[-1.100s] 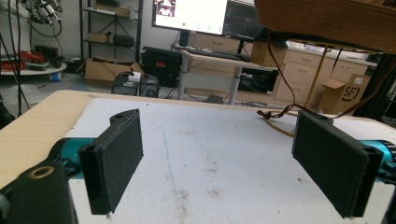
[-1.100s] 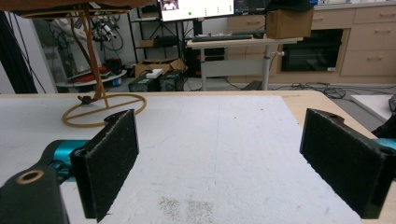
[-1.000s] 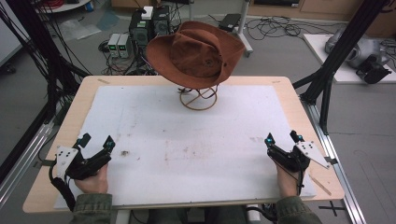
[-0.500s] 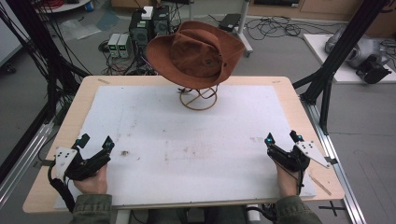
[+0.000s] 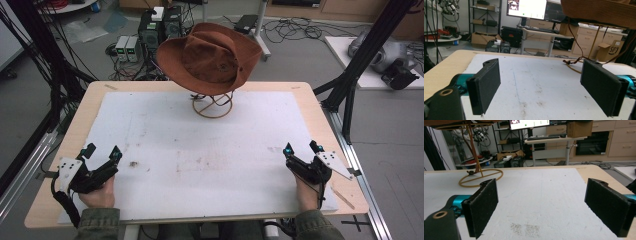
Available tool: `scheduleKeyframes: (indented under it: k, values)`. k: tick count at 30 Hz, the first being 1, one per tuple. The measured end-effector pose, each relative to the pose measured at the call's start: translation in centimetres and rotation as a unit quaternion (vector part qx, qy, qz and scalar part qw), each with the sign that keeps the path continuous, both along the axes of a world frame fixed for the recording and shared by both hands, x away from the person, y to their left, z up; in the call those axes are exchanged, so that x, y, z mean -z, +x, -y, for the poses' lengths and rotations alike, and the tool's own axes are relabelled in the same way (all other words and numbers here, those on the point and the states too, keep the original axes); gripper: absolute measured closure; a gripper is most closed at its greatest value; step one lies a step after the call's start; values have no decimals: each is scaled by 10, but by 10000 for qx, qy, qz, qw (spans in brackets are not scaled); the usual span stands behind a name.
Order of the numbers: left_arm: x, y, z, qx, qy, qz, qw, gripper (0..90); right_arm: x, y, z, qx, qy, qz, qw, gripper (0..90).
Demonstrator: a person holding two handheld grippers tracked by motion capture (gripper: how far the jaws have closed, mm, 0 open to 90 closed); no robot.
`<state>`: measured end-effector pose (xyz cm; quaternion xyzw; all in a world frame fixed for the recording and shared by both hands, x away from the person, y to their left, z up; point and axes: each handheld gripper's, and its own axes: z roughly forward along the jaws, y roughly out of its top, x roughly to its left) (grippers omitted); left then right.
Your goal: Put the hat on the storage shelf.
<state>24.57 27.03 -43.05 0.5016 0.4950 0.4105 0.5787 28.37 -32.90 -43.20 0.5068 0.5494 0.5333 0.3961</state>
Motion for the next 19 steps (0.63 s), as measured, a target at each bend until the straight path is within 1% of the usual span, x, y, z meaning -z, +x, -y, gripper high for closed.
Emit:
scheduleKeyframes:
  k: [19]
  values:
    - [1,2,1,11,-20,-10,10000,166,1,-3,1,-10,47,-32,10000,110]
